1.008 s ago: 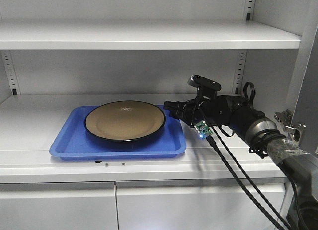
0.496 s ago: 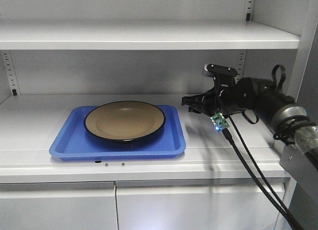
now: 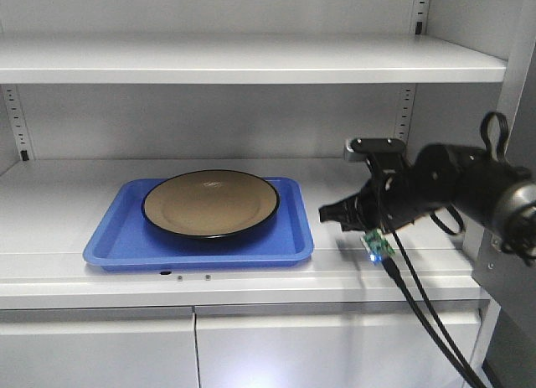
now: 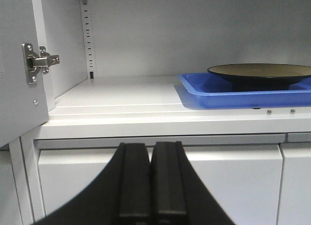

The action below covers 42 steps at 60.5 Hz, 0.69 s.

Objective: Place disk in tray to left cabinet
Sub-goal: 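Withdraw the right gripper back out of the cabinet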

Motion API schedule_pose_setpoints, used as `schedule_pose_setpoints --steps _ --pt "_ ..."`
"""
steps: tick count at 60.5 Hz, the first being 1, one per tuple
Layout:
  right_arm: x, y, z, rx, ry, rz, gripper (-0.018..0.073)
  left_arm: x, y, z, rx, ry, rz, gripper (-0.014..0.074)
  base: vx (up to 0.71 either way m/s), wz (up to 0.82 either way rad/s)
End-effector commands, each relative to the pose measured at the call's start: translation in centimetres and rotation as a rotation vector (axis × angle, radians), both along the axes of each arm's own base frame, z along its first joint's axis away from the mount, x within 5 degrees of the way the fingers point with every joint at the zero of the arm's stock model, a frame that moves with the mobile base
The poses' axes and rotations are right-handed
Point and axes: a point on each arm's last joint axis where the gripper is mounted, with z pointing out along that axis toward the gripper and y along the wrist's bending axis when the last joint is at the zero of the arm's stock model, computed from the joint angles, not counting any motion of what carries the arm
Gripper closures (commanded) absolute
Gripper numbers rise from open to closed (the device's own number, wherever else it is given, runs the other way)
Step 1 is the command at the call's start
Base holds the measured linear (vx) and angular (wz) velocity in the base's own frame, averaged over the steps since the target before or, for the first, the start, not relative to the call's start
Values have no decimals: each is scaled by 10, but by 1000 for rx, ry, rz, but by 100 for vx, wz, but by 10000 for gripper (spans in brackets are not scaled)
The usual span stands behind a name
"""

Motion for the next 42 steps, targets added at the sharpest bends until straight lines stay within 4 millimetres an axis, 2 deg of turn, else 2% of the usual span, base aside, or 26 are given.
schedule_pose_setpoints --steps 1,5,26,34,42 --pt "-28 -12 54 35 -258 -28 545 1 0 -4 -4 -42 3 604 0 0" --pt "-45 -17 57 41 -299 -38 573 1 0 -4 -4 -42 3 604 0 0" --pt "-150 -42 67 43 -362 -47 568 1 0 -4 -4 -42 3 604 0 0" --pt "-193 -51 57 44 -351 -47 568 1 0 -4 -4 -42 3 604 0 0" --pt "-235 -61 36 44 -368 -52 568 1 0 -4 -4 -42 3 604 0 0"
